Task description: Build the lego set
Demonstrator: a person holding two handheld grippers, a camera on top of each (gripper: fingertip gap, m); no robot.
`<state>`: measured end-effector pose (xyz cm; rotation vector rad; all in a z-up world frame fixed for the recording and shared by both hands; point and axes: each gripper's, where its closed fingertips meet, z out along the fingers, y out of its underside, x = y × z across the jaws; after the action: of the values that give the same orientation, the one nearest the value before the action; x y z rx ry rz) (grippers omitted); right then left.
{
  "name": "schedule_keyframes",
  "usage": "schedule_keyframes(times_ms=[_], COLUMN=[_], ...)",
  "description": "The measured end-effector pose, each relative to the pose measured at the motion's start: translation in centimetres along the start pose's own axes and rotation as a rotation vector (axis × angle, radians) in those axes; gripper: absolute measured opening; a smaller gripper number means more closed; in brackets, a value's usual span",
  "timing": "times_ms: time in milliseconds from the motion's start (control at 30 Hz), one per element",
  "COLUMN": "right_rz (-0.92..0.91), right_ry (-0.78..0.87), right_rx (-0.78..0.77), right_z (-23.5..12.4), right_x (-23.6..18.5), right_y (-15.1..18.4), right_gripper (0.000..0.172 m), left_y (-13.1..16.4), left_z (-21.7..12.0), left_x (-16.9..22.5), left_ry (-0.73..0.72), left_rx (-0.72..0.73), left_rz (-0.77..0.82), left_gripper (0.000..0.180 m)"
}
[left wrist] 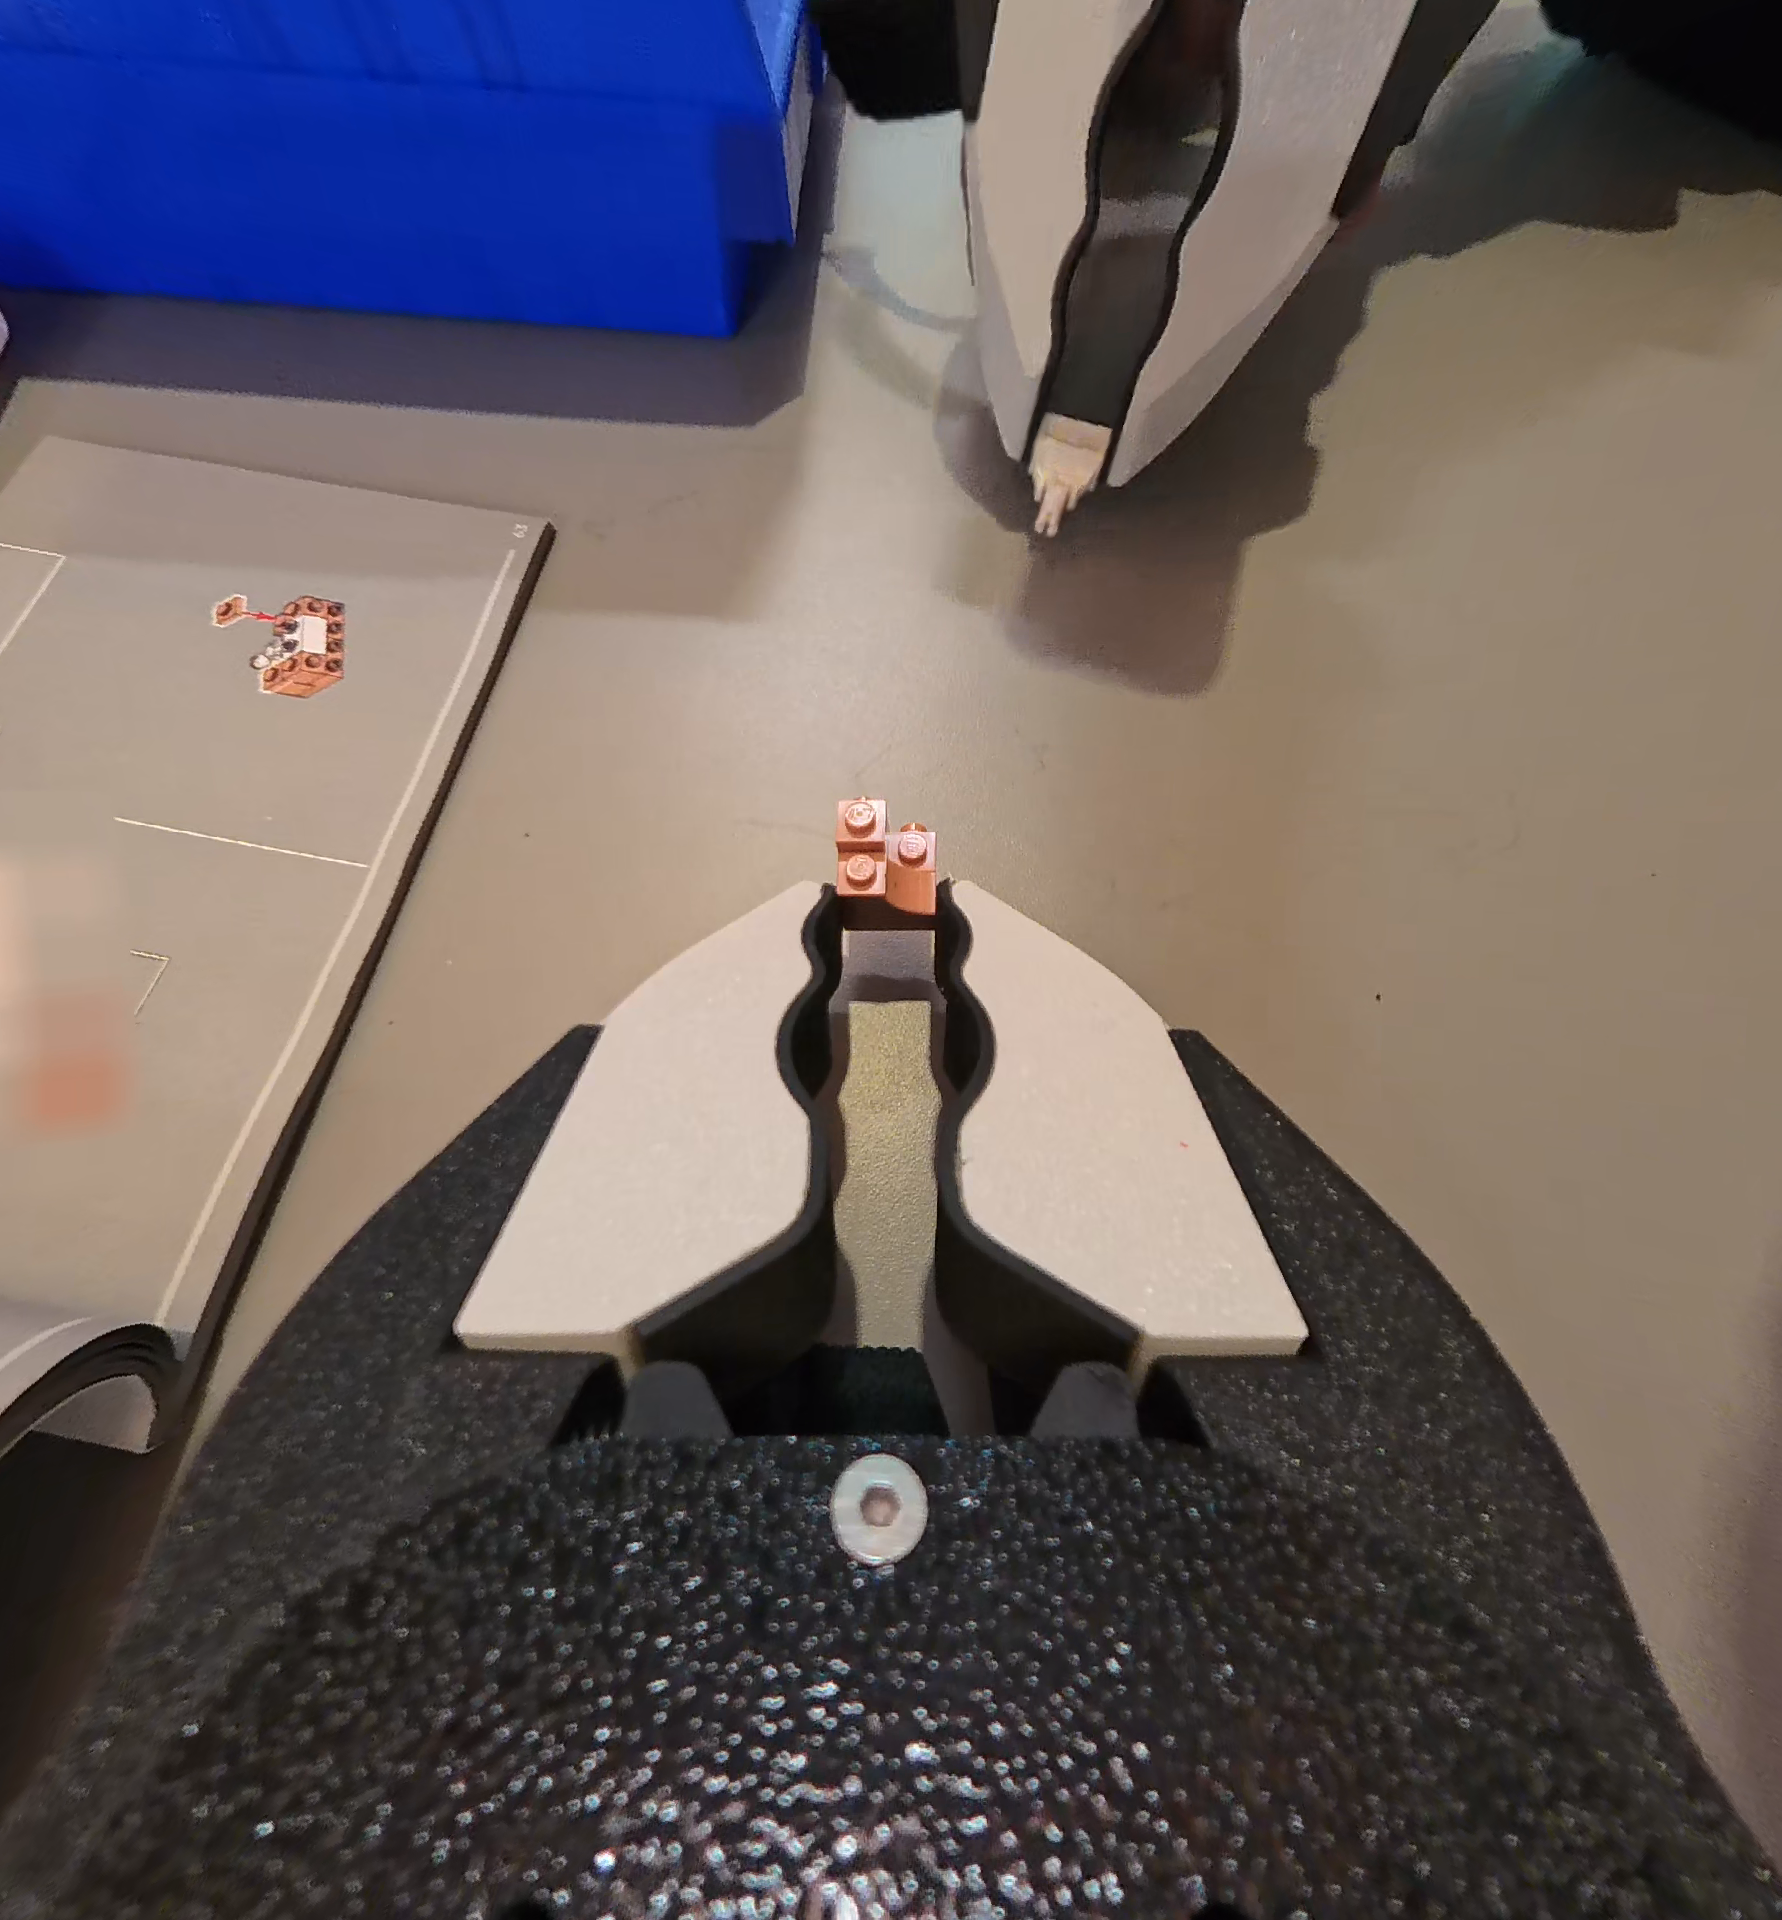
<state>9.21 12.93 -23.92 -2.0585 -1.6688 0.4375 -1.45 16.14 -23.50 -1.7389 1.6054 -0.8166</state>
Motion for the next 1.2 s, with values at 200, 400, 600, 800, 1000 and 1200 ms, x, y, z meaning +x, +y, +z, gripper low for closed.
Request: schedule_keyframes(times_ms=[200, 400, 600, 800, 1000, 1200], right_rz=[-0.135, -0.265, -0.218, -0.235, -0.261, -0.301], right_ry=[0.208, 0.261, 0.208, 0.130, 0.033, 0.031], right_rx=[0.290, 0.392, 0.297, 0.264, 0.298, 0.367], right_z=[-1.1, -0.4, 0.5, 1.7, 2.6, 2.9], right_x=[1.8, 0.7, 0.9, -0.6, -3.0, -4.3], right_y=[-5.2, -7.2, -5.5, -5.3, -6.2, -8.0], right_gripper=[0.017, 0.031, 0.031, 0.028, 0.024, 0.023], left_y=[0.0, 0.0, 0.0, 0.1, 0.1, 0.1], left_z=[0.0, 0.0, 0.0, 0.1, 0.0, 0.0], left_x=[0.0, 0.1, 0.1, 0.2, 0.2, 0.3], left_ry=[0.001, 0.003, 0.003, 0.005, 0.007, 0.009], left_rx=[0.000, 0.000, -0.001, -0.008, -0.010, -0.014], left_rz=[0.003, 0.007, 0.009, 0.015, 0.015, 0.020], left_gripper=[0.017, 0.017, 0.016, 0.016, 0.016, 0.016])
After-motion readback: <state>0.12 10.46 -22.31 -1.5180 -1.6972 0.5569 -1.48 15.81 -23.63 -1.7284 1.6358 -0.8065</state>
